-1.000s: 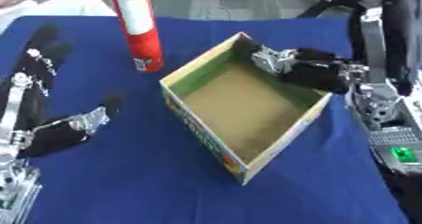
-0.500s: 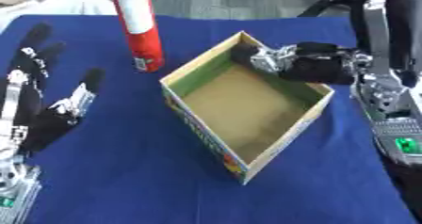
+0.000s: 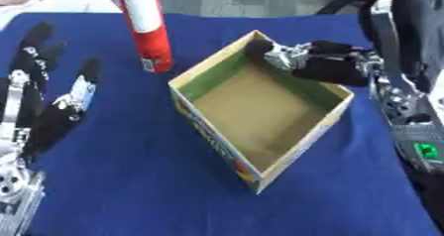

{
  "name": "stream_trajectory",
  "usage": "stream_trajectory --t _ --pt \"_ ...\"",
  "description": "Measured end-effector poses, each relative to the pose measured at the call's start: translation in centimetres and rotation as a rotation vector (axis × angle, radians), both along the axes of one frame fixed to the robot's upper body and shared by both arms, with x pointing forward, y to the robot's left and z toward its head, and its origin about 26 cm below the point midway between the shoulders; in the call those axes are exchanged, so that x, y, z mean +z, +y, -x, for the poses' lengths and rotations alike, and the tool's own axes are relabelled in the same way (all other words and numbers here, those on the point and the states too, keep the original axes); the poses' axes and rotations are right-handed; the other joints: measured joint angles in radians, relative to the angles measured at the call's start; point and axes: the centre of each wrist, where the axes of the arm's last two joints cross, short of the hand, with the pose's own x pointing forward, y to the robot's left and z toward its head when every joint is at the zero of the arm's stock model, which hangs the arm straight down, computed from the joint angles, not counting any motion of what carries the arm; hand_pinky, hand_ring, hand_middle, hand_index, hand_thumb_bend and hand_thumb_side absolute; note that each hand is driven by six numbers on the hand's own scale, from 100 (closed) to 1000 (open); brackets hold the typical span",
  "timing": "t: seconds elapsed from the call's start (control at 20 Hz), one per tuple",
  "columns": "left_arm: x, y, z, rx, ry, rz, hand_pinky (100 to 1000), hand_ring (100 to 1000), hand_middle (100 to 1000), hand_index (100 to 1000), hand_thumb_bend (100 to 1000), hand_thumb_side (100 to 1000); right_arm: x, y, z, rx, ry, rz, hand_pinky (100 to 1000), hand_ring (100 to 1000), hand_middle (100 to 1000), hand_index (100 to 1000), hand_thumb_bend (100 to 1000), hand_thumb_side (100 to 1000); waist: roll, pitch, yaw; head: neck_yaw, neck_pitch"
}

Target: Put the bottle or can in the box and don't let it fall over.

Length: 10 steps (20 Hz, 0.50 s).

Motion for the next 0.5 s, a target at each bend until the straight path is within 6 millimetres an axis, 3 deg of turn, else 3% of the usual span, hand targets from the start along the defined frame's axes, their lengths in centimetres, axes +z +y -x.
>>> stream_trajectory --t 0.05,0.1,0.2,0.5 --pt "0.0 -0.1 0.0 -0.001 0.003 -0.007 1000 929 1000 954 477 427 -0.1 0.0 0.0 -0.012 -0.001 -0.001 724 586 524 679 807 210 0.0 0.003 -0.001 0.002 -0.001" --pt "0.1 -0.2 0.0 -0.002 0.007 -0.015 1000 929 1000 954 477 427 -0.2 0.0 0.0 -0.021 -0.002 -0.004 724 586 524 679 807 210 0.001 0.006 -0.001 0.002 -0.002" --pt "0.3 -0.3 -0.1 -0.005 0.011 -0.03 1000 931 1000 953 573 314 -0.5 -0.1 -0.1 -0.034 0.0 -0.016 713 574 543 673 750 157 0.002 0.009 -0.003 0.004 -0.005" --pt "0.5 -0.9 -0.1 -0.016 0.008 -0.071 1000 933 1000 953 659 286 -1.3 -0.3 -0.5 -0.076 0.021 -0.046 712 564 540 669 732 140 0.003 0.021 -0.009 0.014 -0.014"
